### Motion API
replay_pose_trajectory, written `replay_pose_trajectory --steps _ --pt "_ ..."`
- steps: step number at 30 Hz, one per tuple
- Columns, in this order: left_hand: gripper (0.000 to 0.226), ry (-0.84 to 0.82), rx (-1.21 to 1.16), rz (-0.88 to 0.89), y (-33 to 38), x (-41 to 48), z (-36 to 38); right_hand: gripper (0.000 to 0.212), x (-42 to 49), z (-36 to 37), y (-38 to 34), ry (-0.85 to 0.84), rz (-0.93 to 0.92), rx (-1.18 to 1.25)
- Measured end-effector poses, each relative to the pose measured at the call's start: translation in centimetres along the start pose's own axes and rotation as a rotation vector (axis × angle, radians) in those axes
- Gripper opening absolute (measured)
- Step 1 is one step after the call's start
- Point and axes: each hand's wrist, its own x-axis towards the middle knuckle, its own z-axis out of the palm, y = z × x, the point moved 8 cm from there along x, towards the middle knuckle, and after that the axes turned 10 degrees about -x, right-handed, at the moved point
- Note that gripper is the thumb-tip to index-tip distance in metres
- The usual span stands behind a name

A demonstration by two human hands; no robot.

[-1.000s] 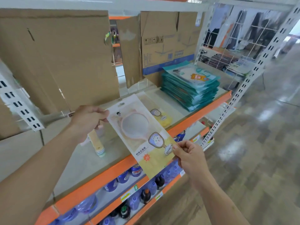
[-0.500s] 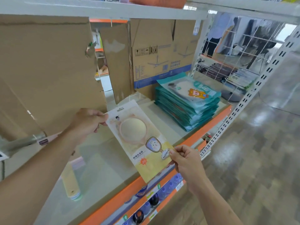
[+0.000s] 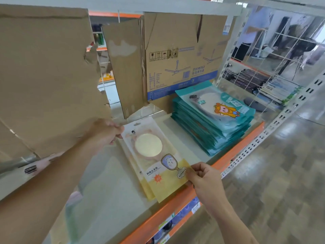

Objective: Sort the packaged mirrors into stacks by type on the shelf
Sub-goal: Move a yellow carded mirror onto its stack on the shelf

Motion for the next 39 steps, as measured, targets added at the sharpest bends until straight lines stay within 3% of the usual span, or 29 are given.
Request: replay_pose_trajectory --steps 7,21,31,34,39 --pt "0.009 0.021 0.025 -0.081 -1.7 1.5 0.6 0.013 1.4 0.4 -0.5 -0.069 -0.057 -0.155" --pt "0.015 0.119 -0.041 -0.092 -4.9 3.8 -1.2 0.019 2.0 1.1 -0.8 -0.189 -0.061 -0.216" --pt "0.004 0.112 0.257 0.042 -1.8 1.0 -1.4 0.019 3.1 -0.3 -1.3 -0.015 -0.112 -0.325" --pt "0.021 0.107 0.345 0.096 -0.7 -0.6 -1.5 0.024 3.5 -0.7 -2.4 0.012 -0.169 -0.365" --pt "0.022 0.102 0.492 0.214 1.4 -4.7 -1.5 0.037 3.9 -0.4 -5.4 -0.028 -0.302 -0.441"
